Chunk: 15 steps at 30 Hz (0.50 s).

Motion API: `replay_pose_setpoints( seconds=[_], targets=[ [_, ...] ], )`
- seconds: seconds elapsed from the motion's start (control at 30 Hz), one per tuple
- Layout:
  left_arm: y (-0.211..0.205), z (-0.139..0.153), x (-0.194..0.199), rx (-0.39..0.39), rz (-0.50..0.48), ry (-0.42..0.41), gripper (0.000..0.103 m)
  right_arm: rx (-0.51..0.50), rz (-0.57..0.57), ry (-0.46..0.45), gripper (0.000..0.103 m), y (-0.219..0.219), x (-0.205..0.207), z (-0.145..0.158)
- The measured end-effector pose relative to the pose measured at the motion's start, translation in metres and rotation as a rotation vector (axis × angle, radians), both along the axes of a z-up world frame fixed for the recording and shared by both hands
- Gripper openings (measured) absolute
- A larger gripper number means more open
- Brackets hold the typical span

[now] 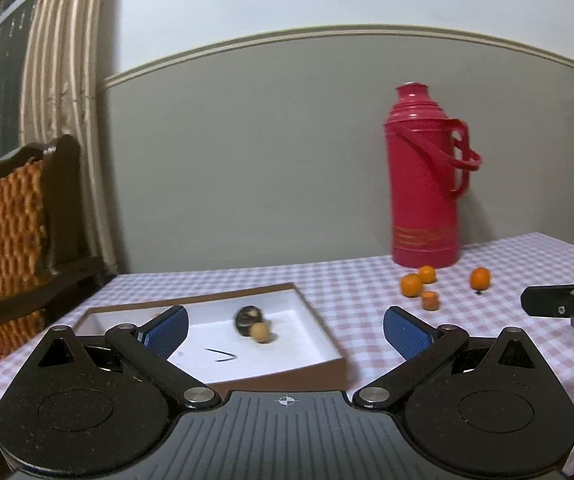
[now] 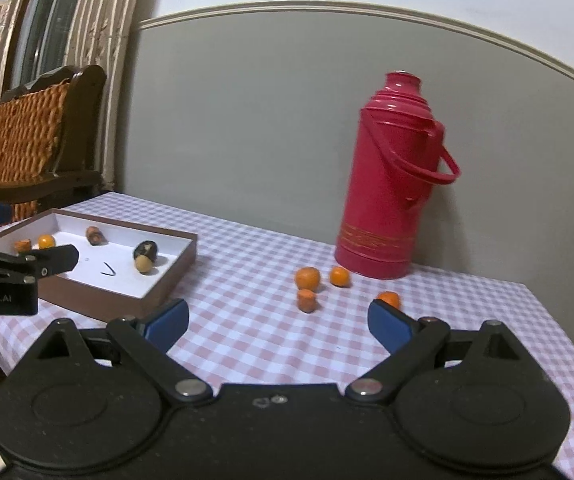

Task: Organize fruits
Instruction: 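Withdraw both open tools from the box toward the remaining fruits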

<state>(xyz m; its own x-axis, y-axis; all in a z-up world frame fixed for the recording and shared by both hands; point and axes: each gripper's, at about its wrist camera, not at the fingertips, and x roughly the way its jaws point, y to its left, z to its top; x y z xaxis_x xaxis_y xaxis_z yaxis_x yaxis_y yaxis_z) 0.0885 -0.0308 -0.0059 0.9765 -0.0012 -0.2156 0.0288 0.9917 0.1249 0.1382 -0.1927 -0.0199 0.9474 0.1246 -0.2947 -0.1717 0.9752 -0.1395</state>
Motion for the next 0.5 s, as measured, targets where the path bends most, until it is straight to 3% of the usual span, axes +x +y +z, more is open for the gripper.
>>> replay_pose_setpoints(
  seconds=[0.5],
  targets=[
    [-0.070, -0.006, 0.019, 0.026, -0.123, 0.020, 0.103, 0.004, -0.100, -0.005, 0.085, -0.050, -0.004, -0.011]
  ],
)
